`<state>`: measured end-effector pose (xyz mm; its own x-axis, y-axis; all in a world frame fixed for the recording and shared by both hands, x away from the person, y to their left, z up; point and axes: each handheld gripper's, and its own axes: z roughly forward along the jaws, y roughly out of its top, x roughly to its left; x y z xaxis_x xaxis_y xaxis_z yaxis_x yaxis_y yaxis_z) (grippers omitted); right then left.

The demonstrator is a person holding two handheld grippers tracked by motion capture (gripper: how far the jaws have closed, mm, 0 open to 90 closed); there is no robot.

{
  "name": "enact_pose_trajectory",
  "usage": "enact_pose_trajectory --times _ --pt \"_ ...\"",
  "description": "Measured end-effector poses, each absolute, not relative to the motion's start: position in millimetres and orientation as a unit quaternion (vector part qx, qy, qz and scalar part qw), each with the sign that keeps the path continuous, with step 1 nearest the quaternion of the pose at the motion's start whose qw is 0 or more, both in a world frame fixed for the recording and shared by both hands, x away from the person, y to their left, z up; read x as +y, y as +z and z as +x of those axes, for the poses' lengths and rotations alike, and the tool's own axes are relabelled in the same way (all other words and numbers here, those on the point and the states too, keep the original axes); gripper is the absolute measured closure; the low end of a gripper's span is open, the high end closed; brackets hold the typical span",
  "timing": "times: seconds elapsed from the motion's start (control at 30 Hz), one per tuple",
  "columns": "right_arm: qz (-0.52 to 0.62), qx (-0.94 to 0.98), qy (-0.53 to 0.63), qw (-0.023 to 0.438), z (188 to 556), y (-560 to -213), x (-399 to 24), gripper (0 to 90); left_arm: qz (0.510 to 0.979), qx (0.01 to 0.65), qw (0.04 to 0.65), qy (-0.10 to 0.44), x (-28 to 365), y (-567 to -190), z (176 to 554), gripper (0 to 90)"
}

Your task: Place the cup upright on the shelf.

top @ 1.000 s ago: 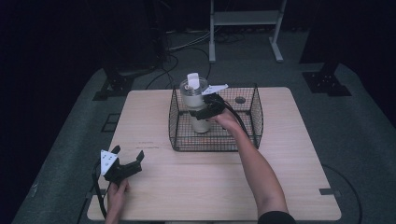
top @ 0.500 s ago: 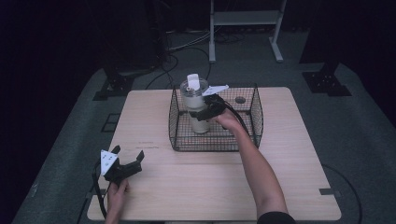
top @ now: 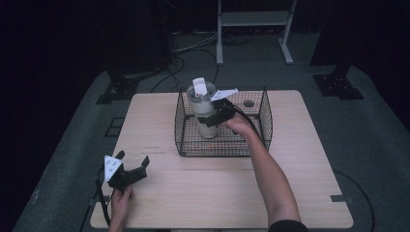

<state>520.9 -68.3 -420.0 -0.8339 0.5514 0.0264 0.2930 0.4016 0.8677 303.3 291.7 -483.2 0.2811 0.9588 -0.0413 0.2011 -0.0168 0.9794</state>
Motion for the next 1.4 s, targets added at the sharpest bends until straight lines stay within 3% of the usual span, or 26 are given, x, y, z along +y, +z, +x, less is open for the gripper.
enact_pose_trajectory --times 1.4 --pt "0.244 0.845 0.452 0.147 499.6 -416.3 -92.2 11.4 0.615 0.474 0.509 0.372 289.6 -483.3 304.0 0.0"
